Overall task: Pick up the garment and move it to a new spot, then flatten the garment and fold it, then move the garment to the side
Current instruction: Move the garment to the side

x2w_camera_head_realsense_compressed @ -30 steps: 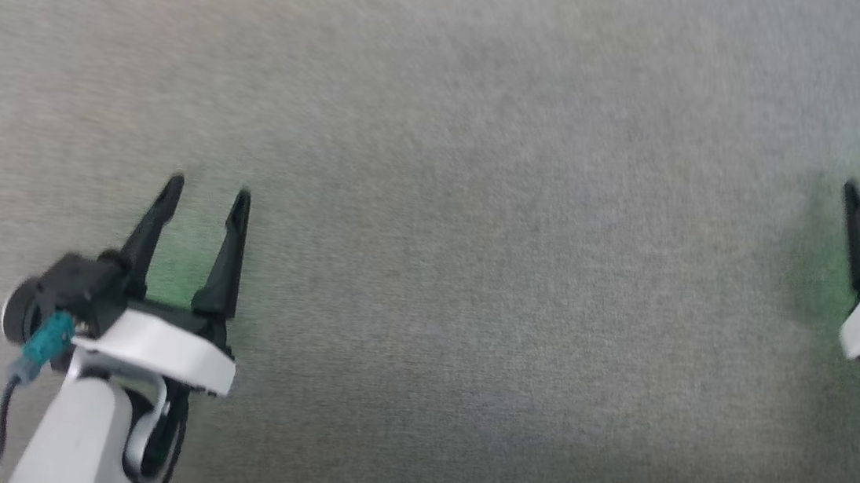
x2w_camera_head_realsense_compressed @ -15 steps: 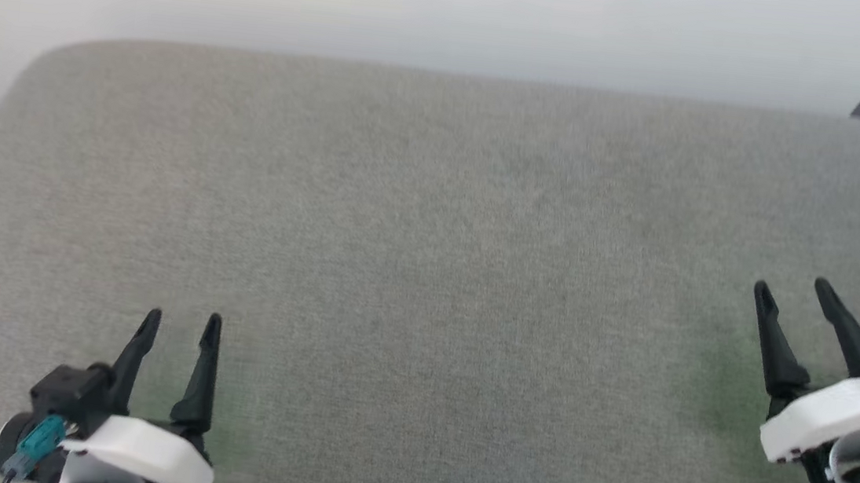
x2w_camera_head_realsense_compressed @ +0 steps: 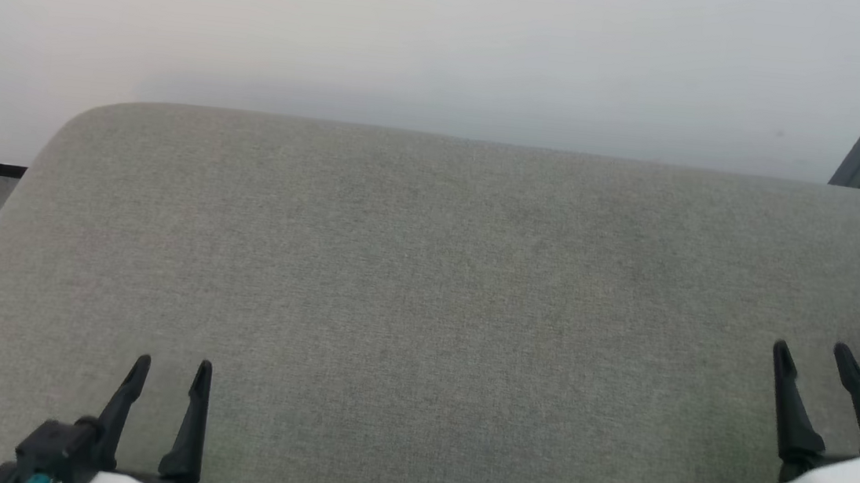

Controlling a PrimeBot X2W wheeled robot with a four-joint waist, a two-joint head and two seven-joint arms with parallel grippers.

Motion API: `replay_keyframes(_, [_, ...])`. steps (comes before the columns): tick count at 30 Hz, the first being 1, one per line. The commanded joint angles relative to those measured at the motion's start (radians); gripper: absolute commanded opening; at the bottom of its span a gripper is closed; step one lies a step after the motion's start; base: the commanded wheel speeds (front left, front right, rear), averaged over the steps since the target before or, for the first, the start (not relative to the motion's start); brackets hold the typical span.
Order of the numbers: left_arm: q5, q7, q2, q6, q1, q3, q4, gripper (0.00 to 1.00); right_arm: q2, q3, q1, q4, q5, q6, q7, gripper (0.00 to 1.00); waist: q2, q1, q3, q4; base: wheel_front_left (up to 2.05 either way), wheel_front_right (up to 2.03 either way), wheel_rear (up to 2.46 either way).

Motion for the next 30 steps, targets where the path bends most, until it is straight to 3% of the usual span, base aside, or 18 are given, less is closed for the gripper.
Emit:
replay_keyframes(1, [0.011,-0.001,0.0,0.003,0.024,0.0,-0.016,1.0,0.004,-0.011,0.025,-0.022,-0.009,0.0,0.0,1.0,0.0,0.0,-0.004,0.005,0.0,0.0,0.0])
replay_keyframes(14, [0.031,-0.001,-0.015,0.003,0.118,0.022,-0.116,1.0,0.051,-0.129,0.166,-0.192,-0.041,0.0,0.069,1.0,0.0,0.0,-0.005,0.021,0.0,0.0,0.0])
replay_keyframes(30, [0.023,-0.001,-0.022,0.003,0.103,0.033,-0.113,1.0,0.079,-0.126,0.179,-0.242,-0.049,0.0,0.098,1.0,0.0,0.0,0.007,0.018,0.0,0.0,0.0])
